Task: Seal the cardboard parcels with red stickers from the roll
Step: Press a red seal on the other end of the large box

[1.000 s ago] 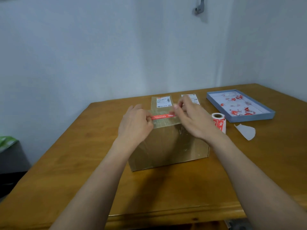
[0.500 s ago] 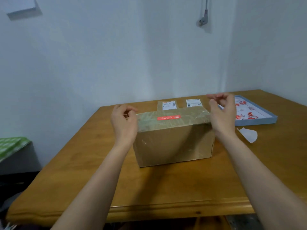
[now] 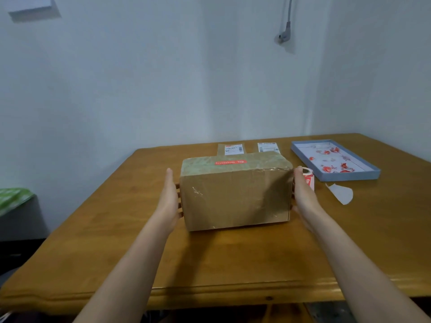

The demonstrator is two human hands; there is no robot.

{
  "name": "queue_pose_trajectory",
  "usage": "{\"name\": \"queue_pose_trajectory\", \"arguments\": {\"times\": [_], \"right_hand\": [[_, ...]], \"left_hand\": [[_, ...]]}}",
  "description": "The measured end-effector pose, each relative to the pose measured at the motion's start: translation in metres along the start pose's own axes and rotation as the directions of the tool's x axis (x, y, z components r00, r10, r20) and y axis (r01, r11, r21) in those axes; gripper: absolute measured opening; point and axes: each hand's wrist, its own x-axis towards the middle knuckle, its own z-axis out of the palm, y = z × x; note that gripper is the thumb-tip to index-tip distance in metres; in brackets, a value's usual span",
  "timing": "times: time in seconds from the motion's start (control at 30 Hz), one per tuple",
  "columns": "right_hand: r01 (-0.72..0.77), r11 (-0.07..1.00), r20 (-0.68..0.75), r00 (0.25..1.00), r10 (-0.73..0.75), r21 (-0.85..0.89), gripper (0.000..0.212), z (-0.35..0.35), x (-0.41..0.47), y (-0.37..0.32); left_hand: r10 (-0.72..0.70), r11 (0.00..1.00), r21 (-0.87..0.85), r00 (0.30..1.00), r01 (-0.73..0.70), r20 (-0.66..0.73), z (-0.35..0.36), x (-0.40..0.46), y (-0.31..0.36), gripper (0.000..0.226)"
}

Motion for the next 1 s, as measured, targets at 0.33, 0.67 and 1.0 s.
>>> {"name": "queue_pose_trajectory", "arguments": {"times": [0.33,0.67,1.0], "right_hand": [[0.179,0.983,0.119,0.976,-0.183,0.041,0.059,0.006,-0.011,-0.023],[0.157,0.949,0.321,0.945,-0.064,-0.274,0.052,0.021,-0.010,0.004],[0.359,0.930,0.328,0.890,-0.317,-0.075,0.036,0.040,-0.008,0.003]], "left_hand": [[0.172,0.984,-0.012,0.976,-0.175,-0.132,-0.026,0.008,0.029,0.077],[0.120,0.906,0.421,0.928,0.043,-0.352,-0.051,0.028,0.022,0.071],[0.106,0.950,0.312,0.912,0.024,-0.395,-0.071,0.033,0.020,0.050]]}}
